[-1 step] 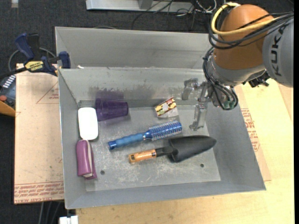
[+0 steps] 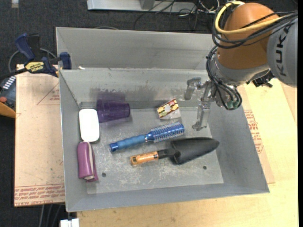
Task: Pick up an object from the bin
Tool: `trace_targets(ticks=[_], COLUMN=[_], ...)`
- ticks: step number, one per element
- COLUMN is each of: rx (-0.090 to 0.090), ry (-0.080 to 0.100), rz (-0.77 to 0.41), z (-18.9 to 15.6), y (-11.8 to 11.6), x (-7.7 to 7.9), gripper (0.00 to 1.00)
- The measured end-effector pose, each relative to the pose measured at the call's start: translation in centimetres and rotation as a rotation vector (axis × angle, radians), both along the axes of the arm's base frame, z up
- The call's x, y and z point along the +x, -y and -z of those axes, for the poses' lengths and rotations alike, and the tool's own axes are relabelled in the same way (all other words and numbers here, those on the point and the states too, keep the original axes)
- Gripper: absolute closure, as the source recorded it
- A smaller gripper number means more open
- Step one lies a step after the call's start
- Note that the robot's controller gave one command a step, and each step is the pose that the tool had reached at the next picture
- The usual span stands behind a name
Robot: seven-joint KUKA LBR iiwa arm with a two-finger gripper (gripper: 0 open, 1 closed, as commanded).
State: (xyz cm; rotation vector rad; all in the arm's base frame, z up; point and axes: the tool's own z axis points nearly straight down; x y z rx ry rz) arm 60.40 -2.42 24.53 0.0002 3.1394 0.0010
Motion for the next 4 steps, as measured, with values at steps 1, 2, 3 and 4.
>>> trace_targets(ticks=[1, 2, 3, 4], rx=[0.001, 0.001, 0.002, 0.002], ry=[-0.001, 0.001, 0.002, 0.003], rz=[-0.208, -0.277, -0.354, -0.402], z=[11.0, 10.0, 10.4, 17.6], y=[-3.5, -4.5, -5.1, -4.3], x=[0.4, 0.2, 1.1, 0.4], gripper=[0.00, 0.00, 0.00, 0.00])
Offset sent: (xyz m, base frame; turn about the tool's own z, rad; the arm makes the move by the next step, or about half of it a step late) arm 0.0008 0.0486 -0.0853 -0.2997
